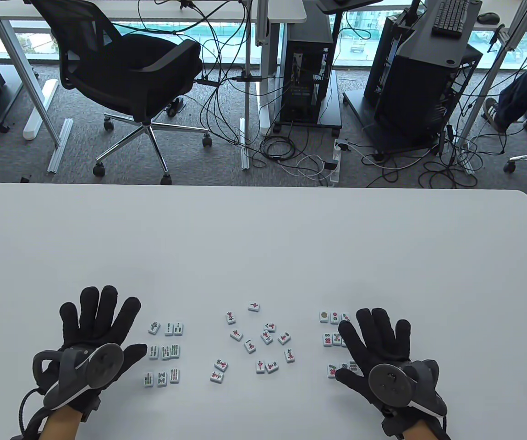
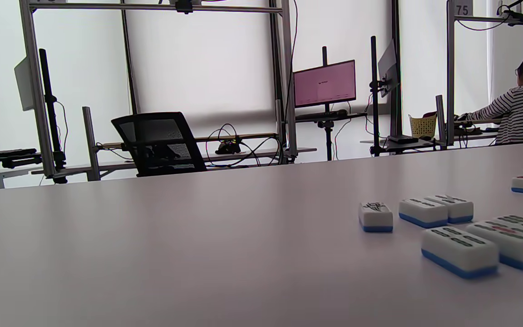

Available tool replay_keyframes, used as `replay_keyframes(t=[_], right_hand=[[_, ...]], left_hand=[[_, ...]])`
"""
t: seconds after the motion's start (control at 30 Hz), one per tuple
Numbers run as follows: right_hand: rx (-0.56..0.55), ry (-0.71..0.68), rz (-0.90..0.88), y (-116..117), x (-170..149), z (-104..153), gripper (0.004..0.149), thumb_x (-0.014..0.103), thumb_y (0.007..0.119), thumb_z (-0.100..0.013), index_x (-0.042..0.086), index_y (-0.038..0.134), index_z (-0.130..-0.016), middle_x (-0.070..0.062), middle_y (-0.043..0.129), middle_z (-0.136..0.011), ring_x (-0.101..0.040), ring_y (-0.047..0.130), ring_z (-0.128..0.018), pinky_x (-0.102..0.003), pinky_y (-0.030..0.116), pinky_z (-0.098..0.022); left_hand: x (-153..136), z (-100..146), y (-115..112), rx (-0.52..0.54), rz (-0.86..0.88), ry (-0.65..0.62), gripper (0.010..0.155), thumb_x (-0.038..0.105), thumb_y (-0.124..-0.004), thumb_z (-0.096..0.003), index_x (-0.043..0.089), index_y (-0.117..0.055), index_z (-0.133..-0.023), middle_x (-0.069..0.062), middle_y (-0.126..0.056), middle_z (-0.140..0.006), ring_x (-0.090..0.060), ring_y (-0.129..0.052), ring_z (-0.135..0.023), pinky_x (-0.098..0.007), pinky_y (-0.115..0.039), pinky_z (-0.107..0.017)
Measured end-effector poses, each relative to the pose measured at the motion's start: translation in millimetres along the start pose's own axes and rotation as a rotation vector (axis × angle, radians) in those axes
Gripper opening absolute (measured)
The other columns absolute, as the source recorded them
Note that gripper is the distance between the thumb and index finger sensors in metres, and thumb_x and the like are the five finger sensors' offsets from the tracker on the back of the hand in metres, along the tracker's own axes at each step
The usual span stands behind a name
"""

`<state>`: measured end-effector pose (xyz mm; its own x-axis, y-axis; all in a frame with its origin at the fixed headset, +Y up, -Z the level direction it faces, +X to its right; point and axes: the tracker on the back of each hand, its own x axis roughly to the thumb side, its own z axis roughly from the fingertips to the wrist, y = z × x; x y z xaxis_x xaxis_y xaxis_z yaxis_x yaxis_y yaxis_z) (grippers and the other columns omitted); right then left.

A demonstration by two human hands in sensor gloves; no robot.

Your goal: Mahjong suit sorting

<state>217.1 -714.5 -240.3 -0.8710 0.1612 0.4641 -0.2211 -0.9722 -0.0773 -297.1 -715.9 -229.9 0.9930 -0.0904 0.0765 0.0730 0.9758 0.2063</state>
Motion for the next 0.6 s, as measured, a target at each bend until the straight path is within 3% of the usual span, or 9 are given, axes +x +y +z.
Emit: replay_keyframes(t=[0.07,0.17,0.3,0.4,0.6], right_hand=[[-0.024,-0.040,0.013,-12,12,-7,0.091,0.063,0.076,-0.044,0.038,0.021,-0.111,-0.008,0.015,-0.122,-0.039,0.011,-0.110,-0.073,0.023,-0.076],[-0.036,-0.084,0.057,-32,36,-27,0.092,0.061,0.080,-0.042,0.038,0.024,-0.112,-0.010,0.032,-0.122,-0.044,0.041,-0.109,-0.073,0.050,-0.071],[-0.029,-0.146,0.139,-41,70,-71,0.092,0.058,0.083,-0.041,0.034,0.030,-0.112,-0.009,0.055,-0.115,-0.040,0.073,-0.092,-0.052,0.078,-0.056],[0.029,-0.165,0.168,-27,92,-101,0.088,0.055,0.084,-0.040,0.030,0.040,-0.111,-0.008,0.076,-0.100,-0.032,0.092,-0.062,-0.036,0.085,-0.038],[0.218,-0.197,0.232,23,122,-138,0.074,0.048,0.087,-0.040,0.023,0.061,-0.104,-0.005,0.095,-0.067,-0.020,0.095,-0.030,-0.024,0.082,-0.018]], left_hand=[[1,1,2,0.022,-0.008,-0.012,0.087,0.081,-0.051,-0.0343,0.051,-0.012,-0.106,0.016,0.014,-0.112,-0.018,0.022,-0.106,-0.052,0.007,-0.075],[3,2,5,0.034,0.006,-0.027,0.087,0.081,-0.051,-0.0345,0.051,-0.013,-0.107,0.016,0.014,-0.112,-0.018,0.022,-0.107,-0.052,0.007,-0.076],[1,3,9,0.049,0.027,-0.027,0.087,0.081,-0.052,-0.0349,0.051,-0.013,-0.107,0.016,0.014,-0.113,-0.018,0.021,-0.107,-0.052,0.007,-0.076],[-2,4,12,0.052,0.037,-0.020,0.086,0.080,-0.053,-0.0353,0.051,-0.014,-0.107,0.015,0.013,-0.113,-0.018,0.021,-0.107,-0.052,0.006,-0.076],[-8,4,13,0.048,0.042,0.007,0.086,0.079,-0.054,-0.0365,0.050,-0.016,-0.107,0.015,0.013,-0.113,-0.019,0.019,-0.108,-0.052,0.005,-0.076]])
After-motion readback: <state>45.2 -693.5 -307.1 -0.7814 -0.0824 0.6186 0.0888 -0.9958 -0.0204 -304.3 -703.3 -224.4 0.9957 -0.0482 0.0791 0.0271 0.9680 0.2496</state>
